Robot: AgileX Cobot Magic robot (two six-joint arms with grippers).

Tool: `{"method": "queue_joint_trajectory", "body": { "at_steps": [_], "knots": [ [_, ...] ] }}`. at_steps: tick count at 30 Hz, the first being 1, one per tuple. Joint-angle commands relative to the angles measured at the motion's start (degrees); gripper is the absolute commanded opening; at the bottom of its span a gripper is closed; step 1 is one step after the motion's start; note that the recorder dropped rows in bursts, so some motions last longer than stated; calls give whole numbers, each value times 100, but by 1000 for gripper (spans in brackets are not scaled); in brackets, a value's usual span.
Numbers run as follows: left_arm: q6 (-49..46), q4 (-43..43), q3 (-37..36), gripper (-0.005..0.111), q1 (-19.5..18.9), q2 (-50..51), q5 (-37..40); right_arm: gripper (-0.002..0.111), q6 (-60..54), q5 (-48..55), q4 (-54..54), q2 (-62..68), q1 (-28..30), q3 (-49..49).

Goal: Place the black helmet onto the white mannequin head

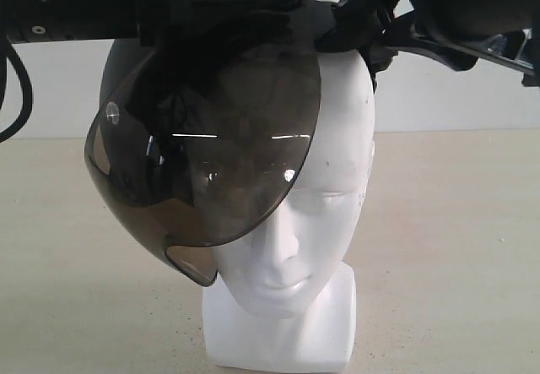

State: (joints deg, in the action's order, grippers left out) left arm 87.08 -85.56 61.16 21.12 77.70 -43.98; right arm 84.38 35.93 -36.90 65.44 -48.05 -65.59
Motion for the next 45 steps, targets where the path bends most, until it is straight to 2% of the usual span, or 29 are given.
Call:
{"method": "queue_joint_trajectory", "body": {
  "at_steps": [1, 7, 9, 12, 13, 19, 24, 27, 34, 38, 45],
  "knots": [
    [340, -525, -173, 4, 88, 168, -138, 42, 75, 248, -56, -14, 17, 32],
    [340, -525, -173, 4, 88, 168, -138, 40, 75, 477, 182, -13, 17, 32],
    [340, -525, -173, 4, 88, 168, -138, 28, 61, 437, 196, -13, 17, 32],
    [340, -525, -173, 4, 88, 168, -138, 2, -35, 381, 196, -13, 17, 32],
    [355, -525, -173, 4, 88, 168, -149, 0, -96, 351, 210, -13, 17, 32],
    [394, -512, -173, 4, 88, 168, -157, 0, -441, 417, 339, -13, 17, 32],
    [605, -561, -173, 4, 113, 168, -485, 0, -1114, 1175, 751, -22, 17, 32],
    [704, -997, -173, 4, 430, 112, -395, 0, -1684, 1368, 1168, -22, 17, 32],
    [1014, -1111, -173, 4, 960, -201, 105, 0, -2729, 1987, 1923, -22, 6, 32],
    [1276, -1254, -173, 4, 1011, -354, 247, 0, -3155, 2026, 2224, -25, 6, 32],
    [1487, -1339, -466, 4, 1011, -430, 211, 0, -3486, 2602, 2023, -161, 6, 214]
  ]
}}
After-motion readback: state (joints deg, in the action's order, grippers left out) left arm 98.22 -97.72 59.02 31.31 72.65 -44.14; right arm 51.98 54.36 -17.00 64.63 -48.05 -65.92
